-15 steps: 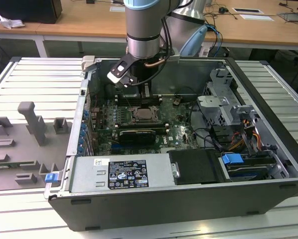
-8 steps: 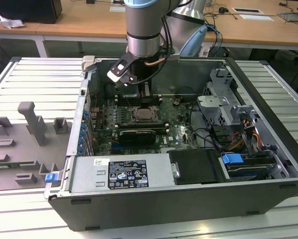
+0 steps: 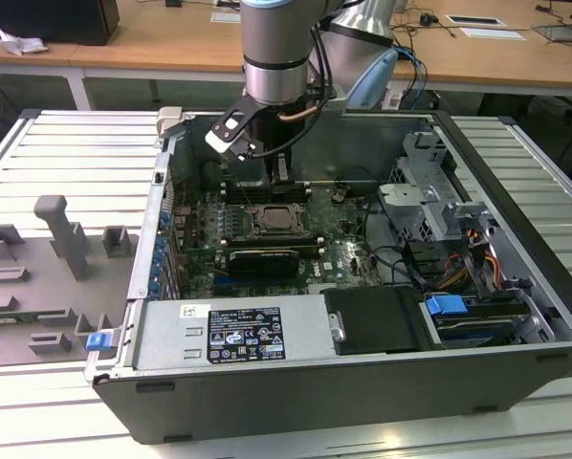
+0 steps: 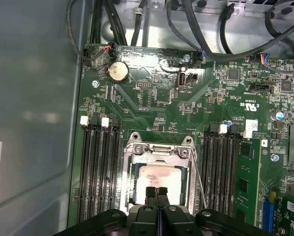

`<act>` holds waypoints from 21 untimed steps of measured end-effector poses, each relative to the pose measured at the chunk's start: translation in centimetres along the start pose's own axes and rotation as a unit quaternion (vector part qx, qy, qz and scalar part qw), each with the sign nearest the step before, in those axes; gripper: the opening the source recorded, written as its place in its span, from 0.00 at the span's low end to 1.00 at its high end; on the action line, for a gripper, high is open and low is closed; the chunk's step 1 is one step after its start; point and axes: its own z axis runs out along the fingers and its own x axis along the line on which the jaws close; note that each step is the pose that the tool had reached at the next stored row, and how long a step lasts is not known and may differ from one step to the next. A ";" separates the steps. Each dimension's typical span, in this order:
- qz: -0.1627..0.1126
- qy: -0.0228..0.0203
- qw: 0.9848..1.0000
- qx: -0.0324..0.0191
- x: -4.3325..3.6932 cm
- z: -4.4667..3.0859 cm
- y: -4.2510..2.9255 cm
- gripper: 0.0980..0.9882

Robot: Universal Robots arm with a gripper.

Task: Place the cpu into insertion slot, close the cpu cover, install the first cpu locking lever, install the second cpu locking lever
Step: 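Install the first cpu locking lever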

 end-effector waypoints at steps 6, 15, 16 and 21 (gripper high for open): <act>0.000 0.000 1.000 0.000 0.00 -0.25 0.02 0.01; -0.001 0.000 1.000 0.000 0.00 -1.51 0.10 0.01; -0.001 0.000 1.000 0.000 -0.01 -1.67 0.11 0.01; -0.001 0.000 1.000 0.000 -0.01 -2.45 0.16 0.01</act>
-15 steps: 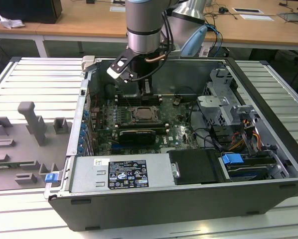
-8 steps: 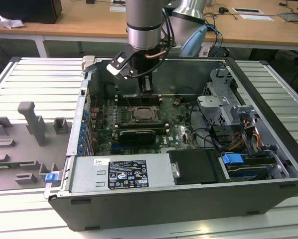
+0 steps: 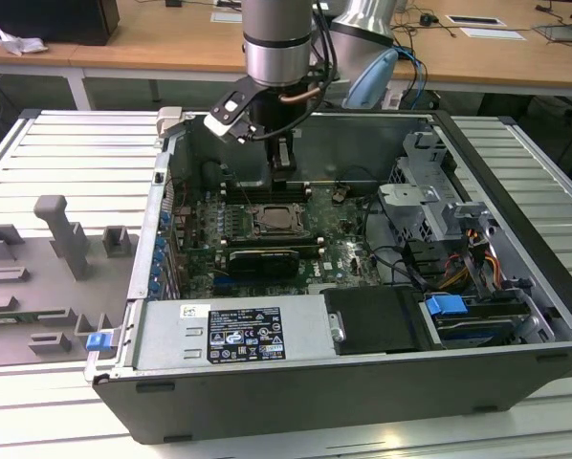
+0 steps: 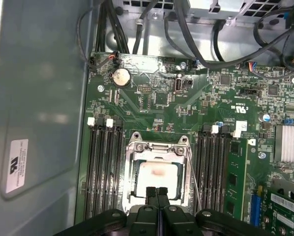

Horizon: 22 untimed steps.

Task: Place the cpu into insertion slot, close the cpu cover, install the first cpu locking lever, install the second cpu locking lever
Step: 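Install the first cpu locking lever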

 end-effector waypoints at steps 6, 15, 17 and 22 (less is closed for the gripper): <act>-0.056 0.004 0.998 0.000 0.00 -0.18 0.01 0.01; -0.131 0.009 0.991 -0.001 0.00 -0.18 0.01 0.01; -0.140 0.009 0.990 -0.001 0.00 -0.18 0.01 0.01; -0.167 0.011 0.986 -0.001 0.00 -0.18 0.01 0.01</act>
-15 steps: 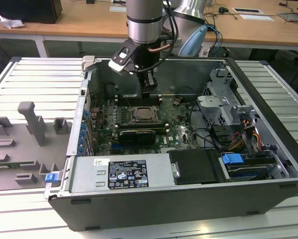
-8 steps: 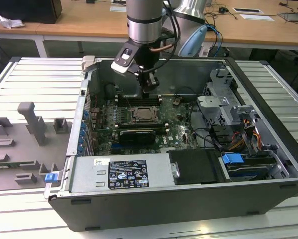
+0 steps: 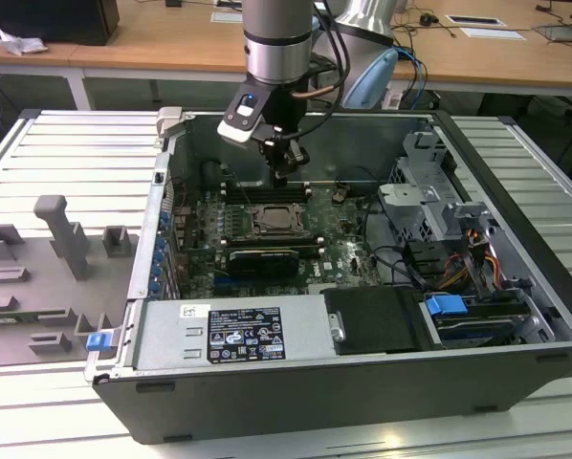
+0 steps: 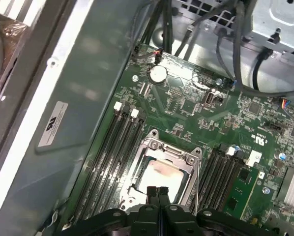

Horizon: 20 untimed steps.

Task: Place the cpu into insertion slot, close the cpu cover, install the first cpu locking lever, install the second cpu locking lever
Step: 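Install the first cpu locking lever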

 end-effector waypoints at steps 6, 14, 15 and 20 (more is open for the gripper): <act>-0.036 0.002 0.999 0.000 0.00 0.00 0.00 0.01; -0.072 0.005 0.997 0.000 0.00 0.00 0.00 0.01; -0.076 0.005 0.997 0.000 0.00 0.00 0.00 0.01; -0.101 0.007 0.995 0.000 0.00 0.00 0.00 0.01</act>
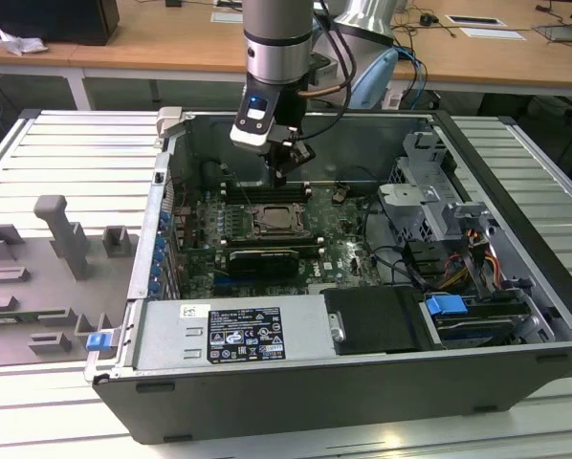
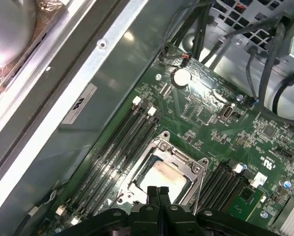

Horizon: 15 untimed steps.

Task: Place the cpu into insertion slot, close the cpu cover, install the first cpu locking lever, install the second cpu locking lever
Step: 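Install the first cpu locking lever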

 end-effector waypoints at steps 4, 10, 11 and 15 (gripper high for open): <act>-0.013 0.001 1.000 0.000 0.00 0.00 0.00 0.01; -0.033 0.002 0.999 0.000 0.00 0.00 0.00 0.01; -0.039 0.003 0.999 0.000 0.00 0.00 0.00 0.01; -0.063 0.004 0.998 0.000 0.00 0.00 0.00 0.01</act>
